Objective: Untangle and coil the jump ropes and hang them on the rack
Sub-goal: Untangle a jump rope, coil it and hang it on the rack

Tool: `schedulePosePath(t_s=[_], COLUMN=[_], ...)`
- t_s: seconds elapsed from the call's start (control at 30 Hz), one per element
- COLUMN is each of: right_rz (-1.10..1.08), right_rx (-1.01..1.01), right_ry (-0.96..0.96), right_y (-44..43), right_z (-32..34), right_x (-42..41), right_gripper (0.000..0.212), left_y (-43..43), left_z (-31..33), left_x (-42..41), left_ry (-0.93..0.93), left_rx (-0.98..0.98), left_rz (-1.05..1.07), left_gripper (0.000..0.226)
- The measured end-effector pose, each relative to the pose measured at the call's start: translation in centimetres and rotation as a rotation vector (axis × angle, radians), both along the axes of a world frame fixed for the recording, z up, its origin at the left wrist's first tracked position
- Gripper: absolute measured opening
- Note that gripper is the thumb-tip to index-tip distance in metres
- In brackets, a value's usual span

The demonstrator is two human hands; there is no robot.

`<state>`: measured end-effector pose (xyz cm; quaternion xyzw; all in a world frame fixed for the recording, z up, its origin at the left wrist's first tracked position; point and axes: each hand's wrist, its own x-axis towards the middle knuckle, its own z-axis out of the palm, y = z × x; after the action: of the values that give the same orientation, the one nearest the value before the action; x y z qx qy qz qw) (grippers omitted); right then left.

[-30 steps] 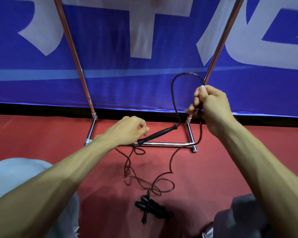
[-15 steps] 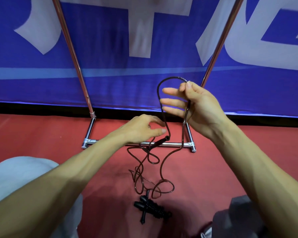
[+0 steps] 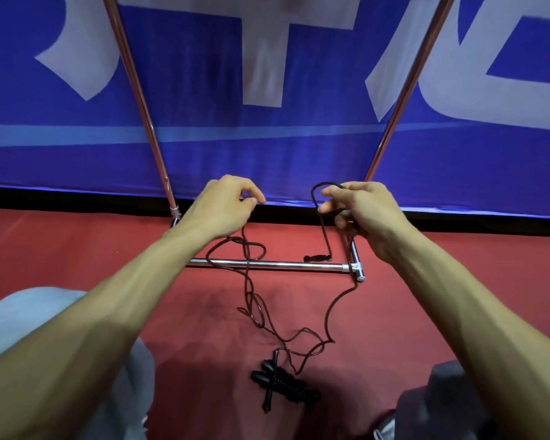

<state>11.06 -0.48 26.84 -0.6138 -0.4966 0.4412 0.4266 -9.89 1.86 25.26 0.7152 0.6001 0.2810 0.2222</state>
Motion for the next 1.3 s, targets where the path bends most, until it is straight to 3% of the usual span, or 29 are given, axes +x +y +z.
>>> schedulePosePath(t_s=[0.13, 0.27, 0.37, 0.5, 0.63, 0.77, 0.9, 1.03, 1.1, 1.17, 1.23, 1.3], right_rz=[0.058, 0.262, 0.304, 0.261, 0.193, 0.146, 0.172, 0.165, 0.078, 0.016, 0.027, 0.06], right_rx=[0.096, 0.041, -0.049, 0.013, 0.052, -0.025, -0.145, -0.22, -0.221, -0.192, -0.159, -0.108], right_ry=[-0.201, -0.296, -0.35, -0.306, -0.22, -0.208, 0.066, 0.063, -0.026, -0.044, -0.002, 0.044], right_y=[0.1, -0.4, -0.8, -0.9, -0.6, -0.4, -0.3, -0.3, -0.3, -0.2, -0.3, -0.4], right_z=[-1.0, -1.9, -3.1, -4.0, -3.8, -3.7, -4.1, -4.0, -3.9, -3.9, -3.8, -3.5], right_x=[-0.3, -1.4, -2.2, -3.2, -3.2, -2.5, -2.4, -2.7, -2.5, -2.3, -2.1, -2.1], right_gripper=[0.041, 0.019, 0.04, 0.065, 0.048, 0.034, 0.023, 0.02, 0.02, 0.019, 0.023, 0.028], left_y=[-0.1, -0.3, -0.4, -0.6, -0.5, -0.1, -0.2, -0.1, 0.6, 1.4, 1.9, 2.2], left_z=[0.4, 1.2, 1.4, 1.7, 2.0, 2.2, 2.2, 2.4, 2.3, 1.6, 0.5, -0.6], left_x=[0.4, 1.2, 1.3, 1.3, 0.9, 0.1, 0.0, 0.2, -0.1, -0.4, -0.3, -0.1], left_ry=[-0.327, -0.762, -1.009, -1.294, -1.479, -1.551, -1.691, -1.626, -1.42, -1.102, -0.867, -0.733], left_rx=[-0.033, -0.066, -0.108, -0.182, -0.164, -0.102, -0.151, -0.089, 0.076, 0.239, 0.244, 0.125], left_rz=[-0.074, -0.125, -0.116, -0.133, -0.142, -0.096, -0.148, -0.093, 0.073, 0.245, 0.322, 0.327], left_gripper=[0.022, 0.023, 0.023, 0.024, 0.026, 0.03, 0.027, 0.029, 0.034, 0.038, 0.037, 0.034])
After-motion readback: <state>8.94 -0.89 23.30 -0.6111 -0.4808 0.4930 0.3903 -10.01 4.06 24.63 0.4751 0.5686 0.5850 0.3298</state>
